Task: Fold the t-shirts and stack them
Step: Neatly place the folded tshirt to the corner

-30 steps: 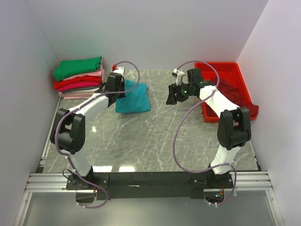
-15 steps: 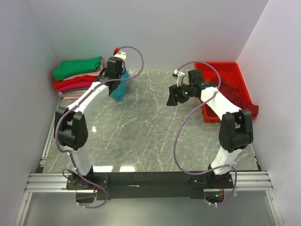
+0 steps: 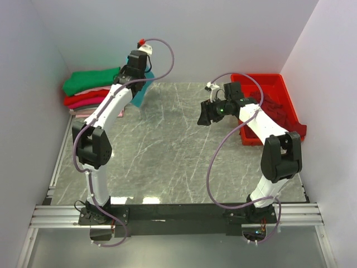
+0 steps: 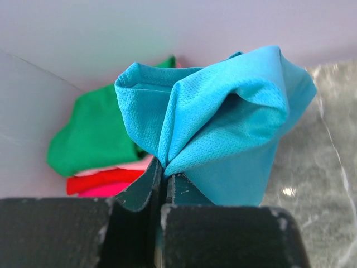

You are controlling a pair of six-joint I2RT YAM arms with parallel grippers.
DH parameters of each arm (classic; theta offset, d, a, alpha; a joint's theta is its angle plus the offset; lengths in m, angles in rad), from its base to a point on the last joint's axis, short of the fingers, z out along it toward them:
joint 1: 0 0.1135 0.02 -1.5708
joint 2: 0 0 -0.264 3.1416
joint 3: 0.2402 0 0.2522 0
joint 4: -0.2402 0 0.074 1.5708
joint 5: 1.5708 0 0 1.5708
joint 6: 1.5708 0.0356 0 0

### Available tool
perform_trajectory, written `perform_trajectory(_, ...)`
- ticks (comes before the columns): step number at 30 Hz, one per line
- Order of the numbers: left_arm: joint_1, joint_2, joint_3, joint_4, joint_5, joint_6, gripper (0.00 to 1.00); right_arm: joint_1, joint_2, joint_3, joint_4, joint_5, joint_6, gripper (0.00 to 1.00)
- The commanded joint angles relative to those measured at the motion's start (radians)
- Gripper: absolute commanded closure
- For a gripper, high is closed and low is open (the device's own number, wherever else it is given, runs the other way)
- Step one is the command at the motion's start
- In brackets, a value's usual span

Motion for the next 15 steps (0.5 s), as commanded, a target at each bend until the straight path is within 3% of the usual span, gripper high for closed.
perform_trajectory(1,0.009,0.000,0.120,0.009,-0.045,0.046,1.00,0.005,-0.052,-0.011,0.030,-0.027,-0.010,0.29)
perform_trajectory(15,0.045,-0.023,0.228,0.035,-0.090,0.102,1.00,-0.003,-0.064,-0.018,0.036,-0.039,-0.005,0.29)
